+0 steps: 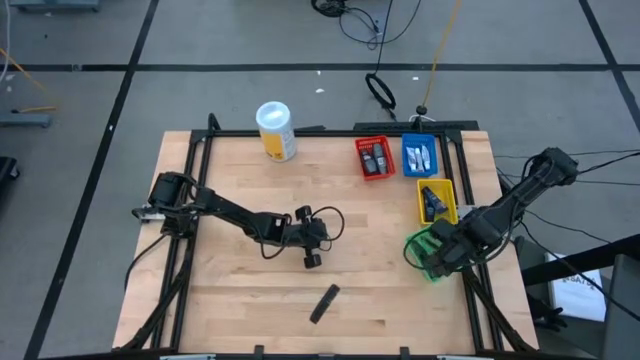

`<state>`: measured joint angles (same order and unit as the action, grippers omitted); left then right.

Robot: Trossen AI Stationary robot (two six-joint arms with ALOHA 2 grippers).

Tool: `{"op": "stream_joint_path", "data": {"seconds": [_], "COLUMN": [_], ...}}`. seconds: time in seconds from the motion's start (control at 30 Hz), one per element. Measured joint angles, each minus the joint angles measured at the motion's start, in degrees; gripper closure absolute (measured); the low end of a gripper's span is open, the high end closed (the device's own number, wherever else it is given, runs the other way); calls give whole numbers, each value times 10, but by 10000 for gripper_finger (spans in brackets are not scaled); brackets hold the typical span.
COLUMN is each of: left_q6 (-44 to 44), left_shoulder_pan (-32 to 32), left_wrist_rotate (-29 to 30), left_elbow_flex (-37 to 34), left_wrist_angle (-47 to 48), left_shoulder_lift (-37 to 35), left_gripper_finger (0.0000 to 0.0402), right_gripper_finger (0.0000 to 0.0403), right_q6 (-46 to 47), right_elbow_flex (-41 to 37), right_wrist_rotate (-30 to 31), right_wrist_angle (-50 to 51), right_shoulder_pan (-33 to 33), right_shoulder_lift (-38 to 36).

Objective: Pick & Place Travel size toiletries
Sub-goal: Put the black comb into the green bin

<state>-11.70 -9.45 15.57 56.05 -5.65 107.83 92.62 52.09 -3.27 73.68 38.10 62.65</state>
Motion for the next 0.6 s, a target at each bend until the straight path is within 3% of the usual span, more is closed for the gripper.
{"op": "stream_joint_path", "data": {"seconds": [0.27, 0.6], "left_q6": [0, 0], "left_shoulder_pan": [0, -1], "left_wrist_rotate": [0, 0], "left_elbow_flex": [0, 1], "left_wrist_angle": [0, 2], "left_shoulder_lift": [-1, -1], "left_gripper_finger": [391, 384], "right_gripper_finger": [360, 216], "right_q6": [-33, -82], "right_elbow_flex": [-46, -50], "right_wrist_rotate": [2, 58], "right_wrist_angle": [-84, -99], "right_shoulder_pan": [-2, -2], "right_shoulder_lift": [0, -22]}}
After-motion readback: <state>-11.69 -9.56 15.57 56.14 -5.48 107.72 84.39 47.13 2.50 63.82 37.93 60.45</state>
